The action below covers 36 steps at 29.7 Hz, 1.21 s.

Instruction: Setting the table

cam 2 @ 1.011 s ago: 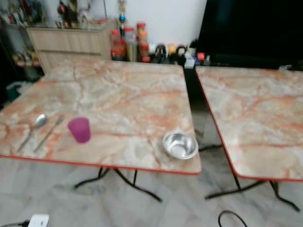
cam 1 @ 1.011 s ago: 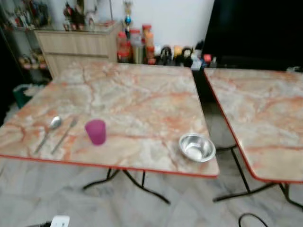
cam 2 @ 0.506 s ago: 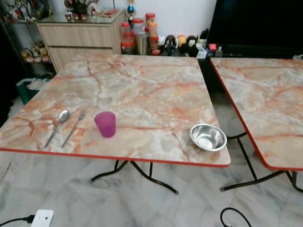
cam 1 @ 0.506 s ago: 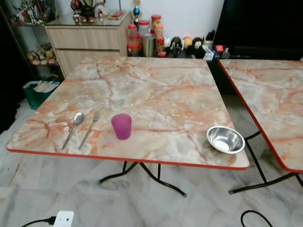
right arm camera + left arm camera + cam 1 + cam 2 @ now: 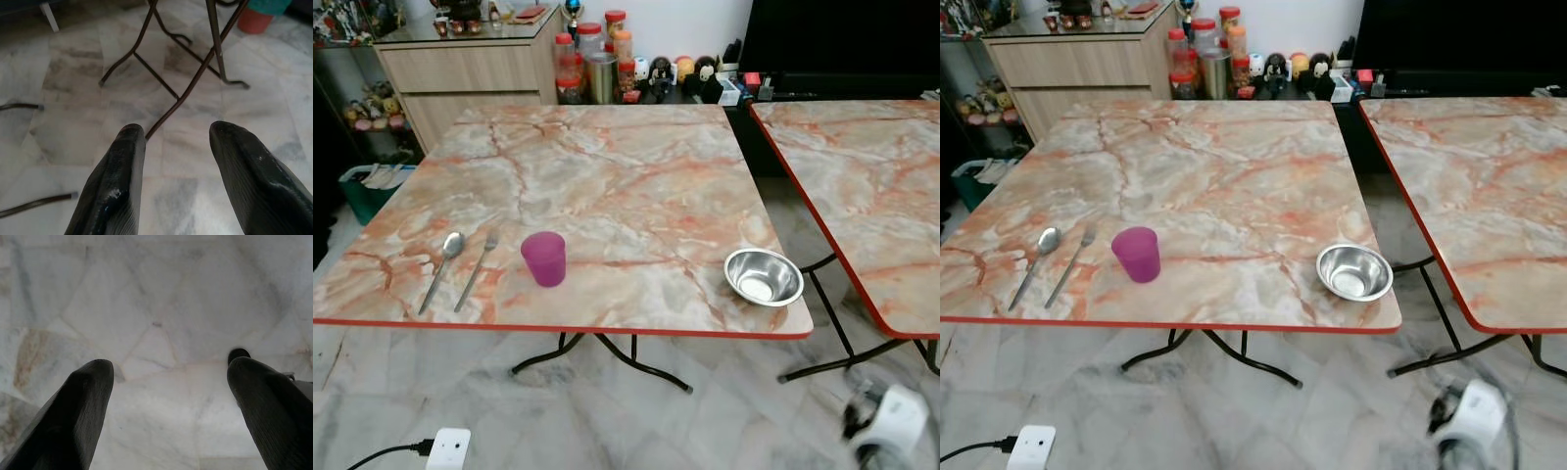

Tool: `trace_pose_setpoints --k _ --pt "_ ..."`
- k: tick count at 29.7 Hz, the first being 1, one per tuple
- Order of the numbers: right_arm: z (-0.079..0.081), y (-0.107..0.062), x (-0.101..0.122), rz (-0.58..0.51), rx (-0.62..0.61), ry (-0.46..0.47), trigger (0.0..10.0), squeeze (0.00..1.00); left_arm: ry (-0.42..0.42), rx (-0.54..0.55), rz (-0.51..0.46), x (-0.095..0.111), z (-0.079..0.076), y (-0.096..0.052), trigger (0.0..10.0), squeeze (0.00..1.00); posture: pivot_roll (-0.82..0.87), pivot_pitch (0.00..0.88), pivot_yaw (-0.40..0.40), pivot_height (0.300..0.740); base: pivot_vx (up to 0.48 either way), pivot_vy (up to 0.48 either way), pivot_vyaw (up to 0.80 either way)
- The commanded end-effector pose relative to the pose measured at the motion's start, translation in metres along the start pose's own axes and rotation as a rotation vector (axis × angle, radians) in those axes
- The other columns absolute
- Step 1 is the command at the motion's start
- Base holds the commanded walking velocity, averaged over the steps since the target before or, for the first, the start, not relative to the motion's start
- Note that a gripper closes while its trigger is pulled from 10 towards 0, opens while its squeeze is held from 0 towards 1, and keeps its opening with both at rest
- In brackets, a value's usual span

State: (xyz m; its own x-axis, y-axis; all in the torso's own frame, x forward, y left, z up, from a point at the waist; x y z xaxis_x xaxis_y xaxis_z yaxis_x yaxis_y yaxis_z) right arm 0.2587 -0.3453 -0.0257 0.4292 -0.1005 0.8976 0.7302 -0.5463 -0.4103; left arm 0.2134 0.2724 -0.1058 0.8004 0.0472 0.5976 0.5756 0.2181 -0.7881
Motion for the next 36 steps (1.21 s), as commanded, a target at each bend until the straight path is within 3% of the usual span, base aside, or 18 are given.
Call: trace_pose_setpoints --k 1,11,12,14,20,24,25,26,28,29,34,35,36 --pt "0.002 -0.006 -0.01 0.01 -0.005 -0.025 10.0 0.0 0.011 -0.001 0.021 -0.006 0.001 -0.001 10.0 0.0 -0.02 0.087 0.002 0.74 0.0 0.0 0.0" --pt "0.017 -0.005 0.055 -0.251 0.032 -0.089 10.0 0.0 0.009 -0.004 0.018 -0.006 0.0 -0.001 10.0 0.0 -0.02 0.073 -0.008 0.74 0.0 0.0 0.0" --pt "0.024 -0.006 0.07 -0.299 0.049 -0.081 10.0 0.0 0.007 -0.004 0.018 -0.007 -0.001 -0.001 10.0 0.0 -0.02 0.072 -0.01 0.74 0.0 0.0 0.0" --pt "0.027 -0.006 0.077 -0.317 0.057 -0.075 10.0 0.0 0.006 -0.003 0.018 -0.007 -0.001 -0.001 10.0 0.0 -0.02 0.072 -0.01 0.74 0.0 0.0 0.0" --pt "0.048 -0.016 0.125 -0.449 0.11 -0.022 10.0 0.0 0.0 -0.004 0.017 -0.008 -0.001 -0.001 10.0 0.0 -0.02 0.067 -0.015 0.74 0.0 0.0 0.0" --pt "0.055 -0.02 0.14 -0.479 0.132 0.014 10.0 0.0 0.0 -0.004 0.016 -0.008 -0.001 -0.001 10.0 0.0 -0.02 0.067 -0.015 0.74 0.0 0.0 0.0" --pt "0.062 -0.025 0.154 -0.506 0.162 0.038 10.0 0.3 0.0 -0.004 0.016 -0.008 -0.001 -0.001 10.0 0.0 -0.02 0.067 -0.015 0.74 0.0 0.0 0.0" --pt "0.067 -0.028 0.164 -0.524 0.182 0.062 10.0 0.73 0.0 -0.004 0.015 -0.008 -0.001 -0.001 10.0 0.0 -0.02 0.068 -0.015 0.74 0.0 0.0 0.0" --pt "0.072 -0.031 0.173 -0.541 0.202 0.088 10.0 0.73 -0.001 -0.004 0.015 -0.008 -0.001 -0.001 10.0 0.0 -0.02 0.068 -0.015 0.74 0.0 0.0 0.0" --pt "0.074 -0.033 0.176 -0.54 0.209 0.107 10.0 1.0 -0.001 -0.004 0.014 -0.007 -0.001 -0.001 10.0 0.0 -0.02 0.068 -0.015 0.74 0.0 0.0 0.0" --pt "0.091 -0.039 0.186 -0.508 0.244 0.197 10.0 0.93 -0.004 -0.005 0.015 -0.008 -0.001 -0.001 10.0 0.0 -0.02 0.069 -0.016 0.74 0.0 0.0 0.0" --pt "0.096 -0.04 0.185 -0.49 0.255 0.218 10.0 0.0 -0.004 -0.005 0.015 -0.008 -0.001 -0.001 10.0 0.0 -0.02 0.068 -0.017 0.74 0.0 0.0 0.0" --pt "0.099 -0.041 0.185 -0.477 0.261 0.229 10.0 0.0 -0.004 -0.006 0.015 -0.008 -0.001 -0.001 10.0 0.0 -0.02 0.068 -0.017 0.74 0.0 0.0 0.0"
Point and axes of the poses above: a point about 5 cm out from each wrist's last joint towards the gripper, its own y axis pointing out of the wrist towards the gripper, its own x axis along the axis of the wrist's last joint, z = x × y, the point moved 5 cm from there along y, pointing out of the wrist towards the gripper, and after that the axes turned 8 degrees about -y, right-handed, at the moved point
